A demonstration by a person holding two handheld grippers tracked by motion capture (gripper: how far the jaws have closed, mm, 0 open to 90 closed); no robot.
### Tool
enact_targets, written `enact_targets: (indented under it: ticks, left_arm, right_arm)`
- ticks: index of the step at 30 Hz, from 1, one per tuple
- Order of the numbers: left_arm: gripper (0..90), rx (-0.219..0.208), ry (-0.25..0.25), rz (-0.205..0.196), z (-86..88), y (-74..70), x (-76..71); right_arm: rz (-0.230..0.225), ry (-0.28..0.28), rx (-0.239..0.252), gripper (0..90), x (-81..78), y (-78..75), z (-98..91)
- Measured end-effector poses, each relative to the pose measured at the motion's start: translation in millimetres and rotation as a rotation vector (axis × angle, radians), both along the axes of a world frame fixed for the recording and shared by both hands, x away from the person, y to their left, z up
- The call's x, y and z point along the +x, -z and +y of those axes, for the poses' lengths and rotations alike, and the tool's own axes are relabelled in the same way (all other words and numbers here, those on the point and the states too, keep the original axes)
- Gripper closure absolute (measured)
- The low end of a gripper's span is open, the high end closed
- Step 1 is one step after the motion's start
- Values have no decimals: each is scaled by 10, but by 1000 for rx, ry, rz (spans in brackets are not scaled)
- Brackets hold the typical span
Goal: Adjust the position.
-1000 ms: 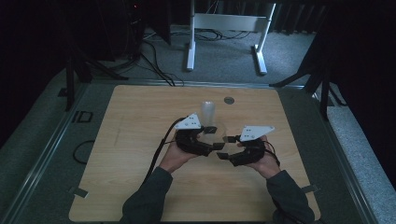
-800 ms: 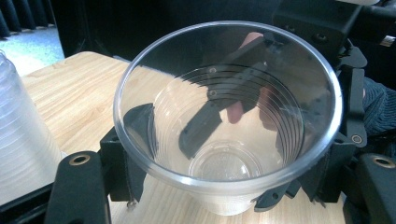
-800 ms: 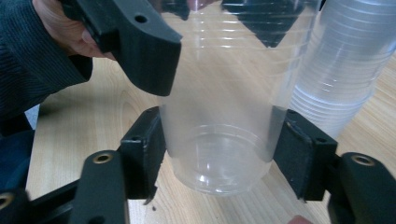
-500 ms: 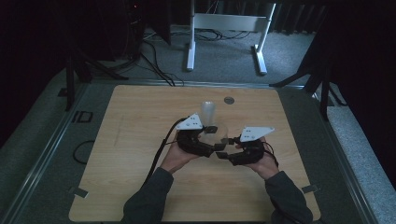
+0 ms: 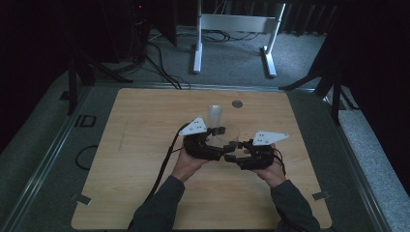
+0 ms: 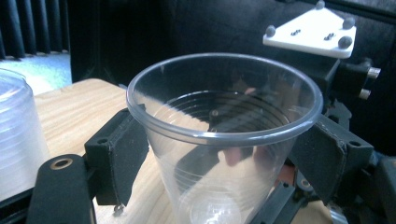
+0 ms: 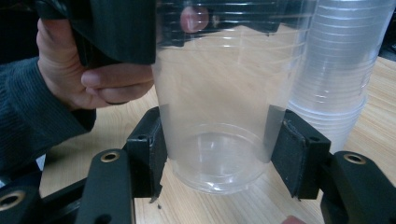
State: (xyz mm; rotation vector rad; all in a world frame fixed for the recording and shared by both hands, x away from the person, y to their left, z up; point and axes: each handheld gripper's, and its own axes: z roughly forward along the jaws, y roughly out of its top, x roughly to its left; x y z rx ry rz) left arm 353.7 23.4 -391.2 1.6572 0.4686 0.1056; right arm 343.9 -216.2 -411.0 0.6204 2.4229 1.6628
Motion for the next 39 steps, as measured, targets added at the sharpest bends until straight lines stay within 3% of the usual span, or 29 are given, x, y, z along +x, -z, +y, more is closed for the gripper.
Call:
enact_targets:
  ticks: [2,8,39]
  left_arm:
    - [217,-30,-3,11,3,3,-1]
    - [224,-56,-23,6,3,3,-6]
    - [272,-31,-18,9,-17,22,0]
  right_arm:
    - [4,2,17,413,4,15,5]
    - [17,2,39,413,9,51,31]
    - [6,-19,8,405,0,49,68]
